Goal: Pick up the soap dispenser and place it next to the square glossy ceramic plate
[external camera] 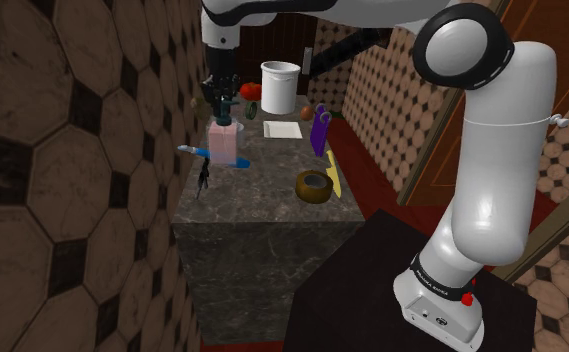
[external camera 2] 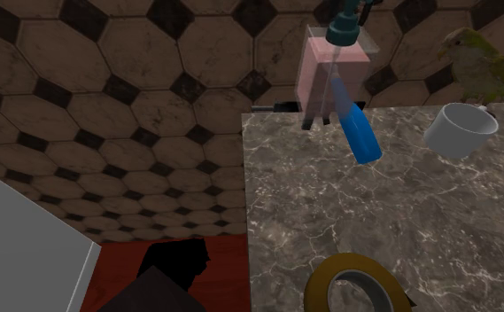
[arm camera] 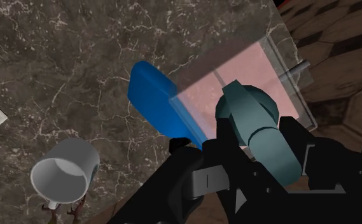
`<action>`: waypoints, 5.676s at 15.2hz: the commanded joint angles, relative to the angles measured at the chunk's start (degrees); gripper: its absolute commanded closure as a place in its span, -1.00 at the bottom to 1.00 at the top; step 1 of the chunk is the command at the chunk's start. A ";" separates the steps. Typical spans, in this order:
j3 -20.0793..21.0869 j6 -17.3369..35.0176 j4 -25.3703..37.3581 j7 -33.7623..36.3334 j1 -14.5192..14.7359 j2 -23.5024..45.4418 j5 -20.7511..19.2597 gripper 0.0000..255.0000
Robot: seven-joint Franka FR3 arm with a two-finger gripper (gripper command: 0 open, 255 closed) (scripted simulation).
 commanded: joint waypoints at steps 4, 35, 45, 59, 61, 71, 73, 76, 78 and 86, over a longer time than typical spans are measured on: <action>0.01 -4.15 4.86 0.13 0.12 0.71 -0.10 1.00; -2.64 -9.10 9.59 -10.90 -8.47 1.03 0.97 1.00; -5.76 -0.47 1.98 -21.44 -15.71 2.60 2.10 1.00; -6.80 9.29 -5.23 -25.57 -18.28 5.37 2.55 1.00; -6.80 10.69 -6.37 -25.64 -18.27 5.63 2.57 1.00; -6.78 12.67 -7.87 -25.74 -18.28 6.11 2.59 1.00; -6.79 13.25 -8.46 -25.82 -18.30 6.10 2.61 -1.00; -6.77 13.26 -8.34 -25.73 -18.24 6.24 2.60 -1.00; -6.80 10.94 -6.55 -25.72 -18.33 5.70 2.58 -1.00; -6.86 5.93 -2.25 -25.66 -18.49 5.00 2.53 -1.00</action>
